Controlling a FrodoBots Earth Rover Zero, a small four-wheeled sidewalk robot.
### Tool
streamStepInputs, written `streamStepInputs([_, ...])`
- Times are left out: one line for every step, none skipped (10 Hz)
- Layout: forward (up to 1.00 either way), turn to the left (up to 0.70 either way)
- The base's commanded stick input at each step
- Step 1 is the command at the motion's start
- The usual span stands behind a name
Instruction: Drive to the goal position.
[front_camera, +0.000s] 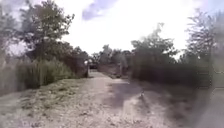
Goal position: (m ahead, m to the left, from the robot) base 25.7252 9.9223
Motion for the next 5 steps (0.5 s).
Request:
streamStepInputs([1.00, -0.40])
streamStepInputs([1.00, -0.26])
streamStepInputs([1.00, -0.15])
streamStepInputs([1.00, -0.03])
streamStepInputs([1.00, 0.00])
